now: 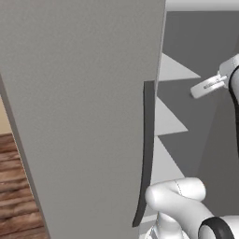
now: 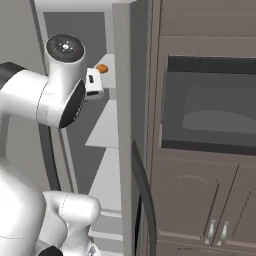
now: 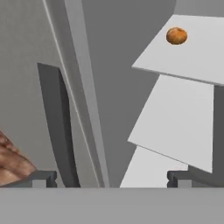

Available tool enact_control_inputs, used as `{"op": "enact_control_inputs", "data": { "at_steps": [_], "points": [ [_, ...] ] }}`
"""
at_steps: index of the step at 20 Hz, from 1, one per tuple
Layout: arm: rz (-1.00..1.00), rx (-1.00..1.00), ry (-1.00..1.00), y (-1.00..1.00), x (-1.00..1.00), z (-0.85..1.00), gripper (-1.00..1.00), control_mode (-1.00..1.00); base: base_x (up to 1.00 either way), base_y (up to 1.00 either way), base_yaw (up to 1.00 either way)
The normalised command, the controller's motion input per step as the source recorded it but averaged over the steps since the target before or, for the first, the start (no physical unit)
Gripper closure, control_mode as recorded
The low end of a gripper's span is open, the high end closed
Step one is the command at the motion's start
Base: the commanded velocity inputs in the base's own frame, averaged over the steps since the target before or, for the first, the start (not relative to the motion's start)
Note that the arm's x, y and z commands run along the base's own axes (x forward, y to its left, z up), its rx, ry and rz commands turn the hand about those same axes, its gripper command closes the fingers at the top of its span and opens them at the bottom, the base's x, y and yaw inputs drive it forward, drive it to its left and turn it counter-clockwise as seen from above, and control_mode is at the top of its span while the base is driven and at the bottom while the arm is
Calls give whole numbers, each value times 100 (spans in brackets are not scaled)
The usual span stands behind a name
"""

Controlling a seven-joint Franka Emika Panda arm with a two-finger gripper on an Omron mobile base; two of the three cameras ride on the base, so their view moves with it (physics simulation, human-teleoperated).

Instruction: Take the tangerine, orange, and fish from the freezer and place them in the bowl on the counter.

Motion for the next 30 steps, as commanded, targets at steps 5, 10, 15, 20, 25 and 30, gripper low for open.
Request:
{"op": "enact_control_inputs", "data": {
  "at_steps": [5,10,15,20,25,30],
  "points": [
    [7,1,-3,14,57,6,-100,-100,0,0,0],
    [9,3,-5,0,71,4,-100,-100,0,0,0],
    [9,2,-1,0,71,0,-100,-100,0,0,0],
    [6,0,0,1,61,0,-100,-100,0,0,0],
    [4,0,0,0,68,0,-100,-100,0,0,0],
    [2,0,4,3,55,0,-100,-100,0,0,0]
  ]
}}
